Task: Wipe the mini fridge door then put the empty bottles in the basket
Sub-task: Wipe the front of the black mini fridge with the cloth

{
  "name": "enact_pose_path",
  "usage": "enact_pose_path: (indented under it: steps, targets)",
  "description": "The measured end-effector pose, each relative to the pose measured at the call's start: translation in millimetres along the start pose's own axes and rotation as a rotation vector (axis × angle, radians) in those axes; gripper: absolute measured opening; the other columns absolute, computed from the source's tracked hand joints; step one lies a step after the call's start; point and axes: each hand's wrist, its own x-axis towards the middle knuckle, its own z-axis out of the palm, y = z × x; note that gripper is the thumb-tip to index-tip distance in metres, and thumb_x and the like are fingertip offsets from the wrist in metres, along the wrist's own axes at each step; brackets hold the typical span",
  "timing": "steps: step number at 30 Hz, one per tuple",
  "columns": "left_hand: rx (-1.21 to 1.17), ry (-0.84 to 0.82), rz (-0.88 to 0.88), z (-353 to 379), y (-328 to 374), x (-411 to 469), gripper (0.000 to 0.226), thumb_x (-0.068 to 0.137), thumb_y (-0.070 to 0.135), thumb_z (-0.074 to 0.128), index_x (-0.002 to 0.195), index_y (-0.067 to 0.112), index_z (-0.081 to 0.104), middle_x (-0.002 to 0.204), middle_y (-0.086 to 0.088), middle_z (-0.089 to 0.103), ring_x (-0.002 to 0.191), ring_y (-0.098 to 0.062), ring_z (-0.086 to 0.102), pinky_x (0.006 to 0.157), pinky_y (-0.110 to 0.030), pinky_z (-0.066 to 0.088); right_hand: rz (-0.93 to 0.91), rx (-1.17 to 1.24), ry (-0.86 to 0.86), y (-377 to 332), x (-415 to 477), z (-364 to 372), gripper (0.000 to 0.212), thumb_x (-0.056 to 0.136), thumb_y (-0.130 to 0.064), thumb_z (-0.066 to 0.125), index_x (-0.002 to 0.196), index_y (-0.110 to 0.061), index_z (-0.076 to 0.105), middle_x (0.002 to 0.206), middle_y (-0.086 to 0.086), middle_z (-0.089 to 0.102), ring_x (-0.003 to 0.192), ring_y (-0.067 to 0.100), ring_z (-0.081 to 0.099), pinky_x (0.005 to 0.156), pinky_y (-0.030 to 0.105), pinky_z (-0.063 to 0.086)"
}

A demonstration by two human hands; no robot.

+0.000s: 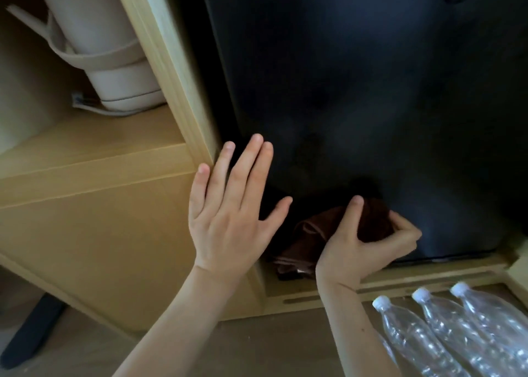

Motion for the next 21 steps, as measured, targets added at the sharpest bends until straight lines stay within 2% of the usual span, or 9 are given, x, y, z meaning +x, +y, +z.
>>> enact_pose_path:
  steps: [3, 6, 8, 10, 12, 13, 15, 18, 21]
  targets:
    - [-0.005, 0.018, 0.004, 2, 0, 0, 0.066, 0.089, 0.057, 0.061, 0.143, 0.019, 0.051, 0.148, 0.004, 0.047, 0.132, -0.018, 0.053, 0.121, -0.033, 0.009, -0.193, -0.049, -0.068, -14, 5, 13, 0.035, 0.084, -0.018, 0.077, 0.104, 0.0, 0.055, 0.105, 0.014, 0.049, 0.103, 0.006, 0.047, 0.09, 0.02, 0.042]
    - [-0.014, 0.015, -0.003, 3, 2, -2, 0.065, 0.089, 0.055, 0.063, 0.142, 0.019, 0.053, 0.146, 0.003, 0.051, 0.132, -0.017, 0.052, 0.121, -0.033, 0.01, -0.231, -0.081, -0.098, 13, 2, 3, 0.037, 0.087, -0.024, 0.075, 0.108, -0.003, 0.052, 0.108, 0.016, 0.044, 0.102, 0.028, 0.053, 0.089, 0.035, 0.048]
    - [-0.009, 0.012, -0.025, 4, 4, -3, 0.064, 0.088, 0.053, 0.063, 0.141, 0.018, 0.053, 0.147, 0.003, 0.051, 0.134, -0.016, 0.05, 0.121, -0.034, 0.009, -0.105, -0.096, -0.07, 36, -9, -12, 0.041, 0.089, -0.033, 0.071, 0.11, -0.006, 0.049, 0.111, 0.015, 0.044, 0.101, 0.03, 0.053, 0.089, 0.039, 0.052]
    - [-0.01, 0.011, -0.051, 4, 7, -3, 0.063, 0.088, 0.051, 0.064, 0.14, 0.018, 0.054, 0.146, 0.003, 0.051, 0.134, -0.016, 0.05, 0.121, -0.034, 0.007, 0.069, -0.089, 0.007, 47, -19, -24, 0.046, 0.091, -0.038, 0.068, 0.113, -0.003, 0.048, 0.114, 0.022, 0.046, 0.101, 0.027, 0.054, 0.088, 0.028, 0.053]
    - [-0.031, 0.011, -0.077, 5, 10, -2, 0.062, 0.087, 0.05, 0.066, 0.139, 0.018, 0.055, 0.145, 0.003, 0.053, 0.133, -0.017, 0.051, 0.122, -0.034, 0.006, 0.175, -0.099, 0.056, 42, -19, -23, 0.043, 0.091, -0.028, 0.07, 0.113, 0.002, 0.048, 0.118, 0.026, 0.046, 0.097, 0.013, 0.052, 0.085, 0.009, 0.046]
    - [-0.043, 0.011, -0.092, 4, 12, -2, 0.062, 0.087, 0.05, 0.066, 0.138, 0.017, 0.055, 0.144, 0.003, 0.053, 0.131, -0.017, 0.053, 0.121, -0.034, 0.005, 0.195, -0.113, 0.053, 36, -17, -19, 0.039, 0.09, -0.023, 0.071, 0.111, 0.001, 0.049, 0.119, 0.025, 0.045, 0.094, 0.005, 0.049, 0.084, 0.006, 0.044]
    - [-0.064, 0.018, -0.112, 4, 14, -2, 0.063, 0.086, 0.05, 0.067, 0.138, 0.016, 0.055, 0.144, 0.002, 0.053, 0.125, -0.016, 0.059, 0.121, -0.034, 0.004, 0.114, -0.126, 0.027, 18, -12, -10, 0.035, 0.087, -0.019, 0.075, 0.107, -0.002, 0.052, 0.114, 0.019, 0.045, 0.096, 0.003, 0.045, 0.089, 0.011, 0.043]
    - [-0.076, 0.028, -0.11, 3, 14, -2, 0.064, 0.087, 0.051, 0.066, 0.139, 0.016, 0.055, 0.145, 0.003, 0.052, 0.117, -0.014, 0.062, 0.121, -0.034, 0.004, -0.082, -0.122, -0.048, 2, -7, 3, 0.036, 0.084, -0.018, 0.078, 0.104, 0.002, 0.055, 0.107, 0.017, 0.045, 0.101, 0.011, 0.046, 0.092, 0.023, 0.044]
    - [-0.068, 0.046, -0.11, 5, 13, -2, 0.064, 0.089, 0.051, 0.066, 0.139, 0.014, 0.054, 0.146, 0.002, 0.051, 0.116, -0.014, 0.061, 0.121, -0.034, 0.004, -0.097, -0.104, -0.059, 15, -13, 1, 0.037, 0.083, -0.022, 0.077, 0.105, -0.003, 0.054, 0.105, 0.014, 0.046, 0.101, 0.023, 0.05, 0.092, 0.029, 0.047]
